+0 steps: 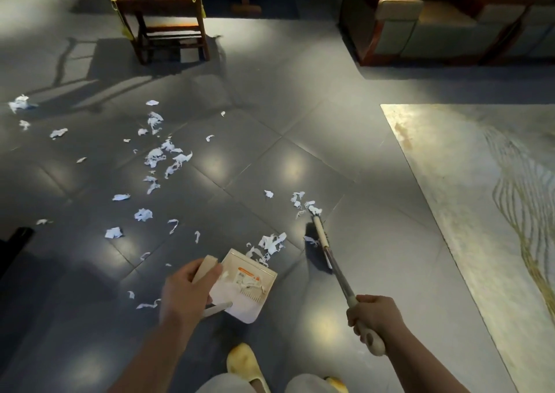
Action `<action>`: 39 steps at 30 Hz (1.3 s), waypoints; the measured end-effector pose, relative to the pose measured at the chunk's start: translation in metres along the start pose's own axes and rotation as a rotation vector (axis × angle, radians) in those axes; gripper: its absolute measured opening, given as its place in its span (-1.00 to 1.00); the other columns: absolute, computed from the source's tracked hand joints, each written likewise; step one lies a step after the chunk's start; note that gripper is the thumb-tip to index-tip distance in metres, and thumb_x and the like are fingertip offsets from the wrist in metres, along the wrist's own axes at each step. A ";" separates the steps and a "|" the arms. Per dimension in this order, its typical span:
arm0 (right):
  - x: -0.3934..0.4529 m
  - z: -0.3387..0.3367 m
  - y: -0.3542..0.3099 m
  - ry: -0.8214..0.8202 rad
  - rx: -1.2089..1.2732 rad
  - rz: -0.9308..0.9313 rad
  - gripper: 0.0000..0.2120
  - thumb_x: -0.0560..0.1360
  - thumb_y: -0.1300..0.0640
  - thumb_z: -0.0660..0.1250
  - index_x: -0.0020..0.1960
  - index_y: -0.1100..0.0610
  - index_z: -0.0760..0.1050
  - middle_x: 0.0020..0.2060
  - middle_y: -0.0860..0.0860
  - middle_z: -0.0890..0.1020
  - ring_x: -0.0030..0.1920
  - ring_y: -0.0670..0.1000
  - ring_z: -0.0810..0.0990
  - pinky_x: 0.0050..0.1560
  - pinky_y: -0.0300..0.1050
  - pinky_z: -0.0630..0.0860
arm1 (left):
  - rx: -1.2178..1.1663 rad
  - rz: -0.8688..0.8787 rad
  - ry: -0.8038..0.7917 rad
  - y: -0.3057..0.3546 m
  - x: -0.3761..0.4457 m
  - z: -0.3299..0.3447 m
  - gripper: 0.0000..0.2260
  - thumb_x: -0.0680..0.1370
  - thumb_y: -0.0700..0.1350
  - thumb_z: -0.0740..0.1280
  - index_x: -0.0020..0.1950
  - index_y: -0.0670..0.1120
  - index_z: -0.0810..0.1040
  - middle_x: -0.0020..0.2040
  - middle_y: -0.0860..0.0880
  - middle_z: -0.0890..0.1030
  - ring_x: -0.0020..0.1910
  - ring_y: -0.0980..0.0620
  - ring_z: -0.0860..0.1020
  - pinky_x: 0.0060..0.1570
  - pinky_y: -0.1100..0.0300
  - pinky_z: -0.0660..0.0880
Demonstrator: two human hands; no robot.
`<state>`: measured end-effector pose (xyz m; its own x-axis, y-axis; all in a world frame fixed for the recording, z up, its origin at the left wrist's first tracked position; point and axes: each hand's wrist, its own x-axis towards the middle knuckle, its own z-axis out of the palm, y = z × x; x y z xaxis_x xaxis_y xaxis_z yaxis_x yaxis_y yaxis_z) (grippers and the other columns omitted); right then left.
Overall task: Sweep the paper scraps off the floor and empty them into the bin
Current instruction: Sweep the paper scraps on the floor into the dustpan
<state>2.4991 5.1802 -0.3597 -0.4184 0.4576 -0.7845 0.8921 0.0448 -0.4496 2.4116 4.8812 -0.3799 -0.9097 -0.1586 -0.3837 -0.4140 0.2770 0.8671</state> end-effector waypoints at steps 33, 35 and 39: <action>0.115 -0.082 -0.135 -0.385 0.032 0.011 -0.66 0.20 0.42 0.42 -0.01 0.33 0.57 -0.22 0.22 0.55 -0.56 -0.08 0.47 -0.64 -0.33 0.33 | 0.109 -0.275 0.431 0.018 0.014 0.055 -0.69 0.47 0.19 0.31 -0.38 0.04 0.53 -0.40 -0.04 0.53 -0.36 -0.09 0.49 -0.31 0.14 0.37; 0.130 -0.099 -0.150 -0.326 -0.059 -0.030 -0.69 0.22 0.40 0.44 -0.04 0.27 0.59 -0.25 0.20 0.57 -0.55 -0.06 0.48 -0.63 -0.31 0.34 | 0.122 -0.270 0.466 0.022 0.017 0.066 -0.65 0.54 0.10 0.32 -0.40 -0.02 0.52 -0.39 -0.08 0.55 -0.36 -0.10 0.50 -0.33 0.13 0.38; 0.161 -0.116 -0.173 -0.114 -0.303 -0.163 -0.76 0.25 0.44 0.41 -0.19 0.15 0.61 -0.37 0.22 0.61 -0.48 0.10 0.50 -0.53 -0.22 0.40 | 0.108 -0.256 0.505 0.030 0.023 0.089 -0.67 0.46 0.14 0.30 -0.39 -0.04 0.52 -0.45 -0.08 0.52 -0.38 -0.12 0.49 -0.29 0.07 0.44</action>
<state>2.2971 5.3492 -0.3587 -0.5605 0.3217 -0.7631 0.8149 0.3784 -0.4390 2.3752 4.9703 -0.3906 -0.6631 -0.6591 -0.3549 -0.6441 0.2608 0.7191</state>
